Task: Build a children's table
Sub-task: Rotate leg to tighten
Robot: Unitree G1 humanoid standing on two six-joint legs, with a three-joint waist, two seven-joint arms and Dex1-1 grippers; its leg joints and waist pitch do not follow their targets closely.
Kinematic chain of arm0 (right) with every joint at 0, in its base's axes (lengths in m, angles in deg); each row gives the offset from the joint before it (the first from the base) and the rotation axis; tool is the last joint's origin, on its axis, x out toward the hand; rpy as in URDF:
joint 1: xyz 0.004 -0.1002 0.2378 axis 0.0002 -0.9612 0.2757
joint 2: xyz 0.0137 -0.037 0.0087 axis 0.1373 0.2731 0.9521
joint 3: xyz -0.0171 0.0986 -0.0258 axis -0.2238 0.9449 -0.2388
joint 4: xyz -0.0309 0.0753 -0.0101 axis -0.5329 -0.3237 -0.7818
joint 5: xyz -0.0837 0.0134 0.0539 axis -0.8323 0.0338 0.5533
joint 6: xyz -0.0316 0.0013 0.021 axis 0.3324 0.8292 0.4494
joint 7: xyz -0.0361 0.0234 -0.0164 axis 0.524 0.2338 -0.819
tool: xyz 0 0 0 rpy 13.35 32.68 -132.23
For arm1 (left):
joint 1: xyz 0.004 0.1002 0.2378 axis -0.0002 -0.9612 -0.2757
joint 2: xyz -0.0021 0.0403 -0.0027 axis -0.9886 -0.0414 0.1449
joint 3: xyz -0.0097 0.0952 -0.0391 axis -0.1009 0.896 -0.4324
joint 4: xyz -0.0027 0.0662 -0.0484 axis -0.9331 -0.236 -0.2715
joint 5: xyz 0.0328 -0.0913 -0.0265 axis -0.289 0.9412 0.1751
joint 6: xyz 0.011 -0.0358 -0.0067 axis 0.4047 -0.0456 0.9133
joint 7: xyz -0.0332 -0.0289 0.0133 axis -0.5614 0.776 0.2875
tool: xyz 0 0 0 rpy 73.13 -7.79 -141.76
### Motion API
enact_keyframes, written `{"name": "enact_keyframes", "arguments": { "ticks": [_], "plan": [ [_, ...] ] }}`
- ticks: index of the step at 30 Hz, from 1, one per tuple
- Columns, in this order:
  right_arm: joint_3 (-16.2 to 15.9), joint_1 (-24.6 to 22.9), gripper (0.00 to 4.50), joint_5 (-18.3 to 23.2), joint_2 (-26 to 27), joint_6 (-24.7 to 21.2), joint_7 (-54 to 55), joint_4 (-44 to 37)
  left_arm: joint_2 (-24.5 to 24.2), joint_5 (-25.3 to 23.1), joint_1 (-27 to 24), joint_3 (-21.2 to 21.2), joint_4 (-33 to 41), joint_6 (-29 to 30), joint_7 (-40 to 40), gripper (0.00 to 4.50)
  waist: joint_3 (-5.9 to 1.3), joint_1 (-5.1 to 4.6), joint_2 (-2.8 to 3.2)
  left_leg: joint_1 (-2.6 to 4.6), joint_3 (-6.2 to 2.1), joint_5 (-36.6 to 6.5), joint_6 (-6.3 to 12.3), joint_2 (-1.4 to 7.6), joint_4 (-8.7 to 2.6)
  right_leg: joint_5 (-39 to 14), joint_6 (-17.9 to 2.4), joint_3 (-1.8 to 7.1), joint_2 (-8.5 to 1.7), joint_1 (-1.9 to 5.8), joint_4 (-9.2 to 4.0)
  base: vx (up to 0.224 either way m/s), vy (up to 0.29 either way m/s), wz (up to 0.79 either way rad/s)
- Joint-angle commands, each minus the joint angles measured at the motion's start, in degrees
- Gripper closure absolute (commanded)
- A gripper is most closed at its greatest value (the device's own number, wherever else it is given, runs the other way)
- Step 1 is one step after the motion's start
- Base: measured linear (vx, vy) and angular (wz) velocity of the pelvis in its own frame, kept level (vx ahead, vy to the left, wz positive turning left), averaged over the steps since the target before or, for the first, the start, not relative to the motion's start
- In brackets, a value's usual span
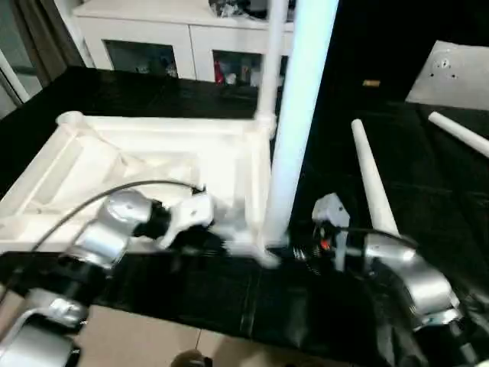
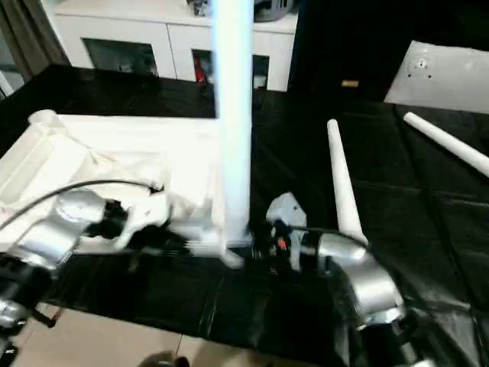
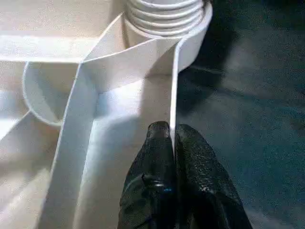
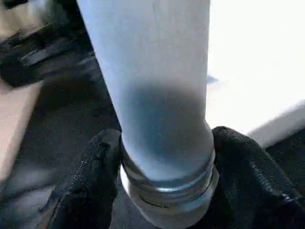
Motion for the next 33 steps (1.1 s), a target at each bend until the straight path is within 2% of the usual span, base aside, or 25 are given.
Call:
{"name": "enact_keyframes", "arguments": {
  "ticks": [1,2,3,5,7,8,11,12,13,14,15,16,17,18,21,22,23,26,30,31,33],
  "plan": [
    [-2.03,-0.41,1.81,-0.86,4.45,-0.44,6.35,0.36,5.66,2.34,1.28,-0.91,2.06,3.33,6.67,4.5,-3.82,-0.46,-0.11,0.53,-0.71,-14.45,-1.3,1.74,-4.5,-21.17,-9.41,2.27,-4.38,2.41,-5.1,0.0,0.0,0.0],
    [-1.81,-0.52,1.82,-1.12,5.39,-0.76,7.95,0.48,6.5,2.22,1.38,-1.09,2.12,4.09,8.0,4.5,-3.82,-0.46,-0.11,0.53,-0.71,-14.45,-1.3,1.74,-4.5,-21.17,-9.41,2.27,-4.38,2.41,-5.1,0.0,0.0,0.0],
    [-1.2,-0.7,1.82,-1.34,7.48,-1.59,11.21,0.73,8.35,1.79,1.53,-1.39,2.23,5.57,10.95,4.5,-3.86,-0.85,-0.13,0.47,-0.77,-14.25,-1.24,1.67,-4.52,-20.01,-9.4,2.34,-4.32,2.52,-5.09,0.0,0.0,0.0],
    [0.11,-0.79,1.82,-1.98,11.78,-2.88,18.02,1.35,12.14,0.8,1.91,-1.95,2.0,7.8,16.87,4.5,-3.77,-1.33,-0.11,0.44,-0.61,-14.28,-0.99,1.6,-4.44,-18.99,-9.86,2.46,-4.21,2.29,-5.21,0.0,0.0,0.0],
    [0.71,-0.67,1.82,-2.31,13.76,-3.93,21.23,1.73,13.74,0.16,2.0,-2.17,1.99,8.99,19.53,4.5,-3.94,-1.21,-0.14,0.43,-0.74,-13.78,-0.84,1.44,-4.38,-19.52,-9.36,2.35,-4.33,2.5,-5.31,0.0,0.0,0.0],
    [0.35,-0.68,1.82,-2.79,14.34,-3.79,21.9,1.58,14.62,-0.3,2.0,-2.31,2.16,9.57,21.07,4.5,-3.95,-1.26,0.06,0.3,-0.74,-13.11,-0.68,1.5,-4.41,-18.36,-9.13,2.42,-4.24,2.55,-5.17,0.0,0.0,0.0],
    [0.49,-0.62,1.82,-3.78,16.09,-3.59,24.66,1.82,16.04,-1.12,1.72,-2.41,2.69,10.35,23.14,4.5,-3.99,-1.26,0.07,0.27,-0.7,-12.81,-0.27,1.41,-4.37,-16.44,-9.04,2.46,-4.1,2.58,-5.17,0.0,0.0,0.0],
    [0.94,-0.7,1.47,-3.35,16.89,-3.1,25.24,1.8,16.04,-1.85,1.47,-1.98,3.06,10.51,23.47,4.5,-4.03,-1.31,0.35,0.25,-0.72,-12.86,-0.25,1.47,-4.41,-15.88,-9.12,2.5,-4.14,2.55,-5.13,0.0,0.0,0.0],
    [1.67,-0.94,1.26,-3.45,17.28,-2.38,26.49,1.73,15.42,-2.84,0.99,-1.09,3.46,10.31,23.14,4.5,-4.05,-1.33,0.29,0.25,-0.76,-12.87,-0.25,1.49,-4.44,-15.67,-9.12,2.47,-4.13,2.59,-5.14,0.0,0.0,0.0],
    [2.05,-1.06,1.12,-3.79,17.48,-2.31,27.21,1.66,15.18,-3.15,0.78,-0.79,3.68,10.38,23.08,4.5,-4.02,-1.34,0.38,0.27,-0.8,-13.05,-0.31,1.54,-4.52,-15.31,-9.11,2.45,-4.08,2.58,-5.09,0.0,0.0,0.0],
    [2.76,-1.41,1.02,-3.74,17.41,-1.93,27.4,1.18,14.54,-3.61,0.53,-0.48,3.8,10.35,22.77,4.5,-3.97,-1.34,0.81,0.29,-0.87,-13.72,-0.44,1.51,-4.57,-15.64,-9.02,2.43,-4.1,2.55,-5.08,0.0,0.0,0.0],
    [3.38,-1.72,1.02,-3.64,17.23,-1.61,27.87,0.79,13.84,-4.04,0.34,-0.09,3.79,10.11,22.59,4.5,-3.96,-1.43,0.64,0.38,-0.84,-14.54,-0.52,1.55,-4.62,-15.9,-8.94,2.43,-4.08,2.51,-5.23,0.0,0.0,0.0],
    [3.52,-1.82,0.89,-3.57,17.16,-1.51,27.9,0.68,13.61,-4.13,0.28,-0.01,3.76,10.02,22.52,4.5,-3.97,-1.45,0.71,0.41,-0.87,-14.8,-0.58,1.55,-4.65,-15.93,-8.94,2.44,-4.04,2.51,-5.19,0.0,0.0,0.0],
    [3.77,-2.39,0.68,-3.16,16.19,-0.52,27.01,-0.16,12.37,-4.41,-0.01,0.3,3.52,9.59,21.94,4.5,-3.95,-1.45,0.78,0.42,-0.84,-15.04,-0.6,1.57,-4.69,-15.8,-8.89,2.48,-4.06,2.5,-5.24,0.0,0.0,0.0],
    [4.19,-3.34,0.55,-2.58,14.07,0.72,24.29,-1.88,10.37,-4.66,-0.39,0.7,3.24,8.33,20.02,4.5,-4.1,-1.37,0.67,0.33,-0.86,-14.32,-0.19,1.55,-4.62,-14.45,-8.81,2.49,-4.07,2.69,-5.1,0.0,0.0,0.0],
    [4.19,-3.34,0.32,-2.58,14.07,0.72,24.29,-1.88,10.37,-4.66,-0.39,0.7,3.24,8.33,20.02,4.5,-4.09,-1.42,0.66,0.23,-0.81,-14.09,-0.04,1.52,-4.6,-14.13,-8.88,2.5,-4.06,2.75,-5.09,0.0,0.0,0.0],
    [4.4,-3.8,0.32,-2.03,12.21,1.5,21.51,-2.82,9.08,-4.46,-0.78,0.71,3.32,7.44,17.66,4.5,-4.12,-1.46,0.36,0.08,-0.75,-13.09,0.28,1.43,-4.5,-13.58,-9.01,2.49,-4.06,2.91,-5.07,0.0,0.0,0.0],
    [4.03,-4.31,0.14,-0.78,8.03,2.13,15.12,-4.39,6.38,-3.96,-1.26,1.47,3.35,5.18,12.95,4.5,-4.11,-1.54,0.43,-0.03,-0.78,-12.25,0.99,1.44,-4.44,-13.19,-9.07,2.41,-4.0,3.09,-5.05,0.0,0.0,0.0],
    [3.44,-3.97,0.07,-0.04,3.33,2.62,8.87,-4.82,3.53,-2.74,-1.4,2.84,3.31,2.62,7.72,4.5,-4.07,-1.61,0.16,0.1,-0.6,-12.17,1.69,1.56,-4.38,-14.19,-9.84,2.44,-4.05,2.89,-5.04,0.0,0.0,0.0],
    [3.34,-3.15,0.07,0.83,0.83,2.33,5.23,-4.62,1.75,-2.7,-1.13,3.92,2.72,0.51,4.73,4.5,-4.07,-1.58,-0.15,0.16,-0.62,-12.31,1.94,1.59,-4.38,-14.64,-9.81,2.41,-4.04,2.87,-5.1,0.0,0.0,0.0],
    [3.14,-2.53,0.07,1.34,-0.68,2.08,2.86,-4.47,0.78,-2.82,-0.85,4.47,2.18,-0.81,2.99,4.5,-4.04,-1.46,0.08,0.26,-0.57,-12.13,2.05,1.7,-4.35,-14.68,-10.02,2.46,-4.07,2.71,-4.99,0.0,0.0,0.0]
  ]
}}
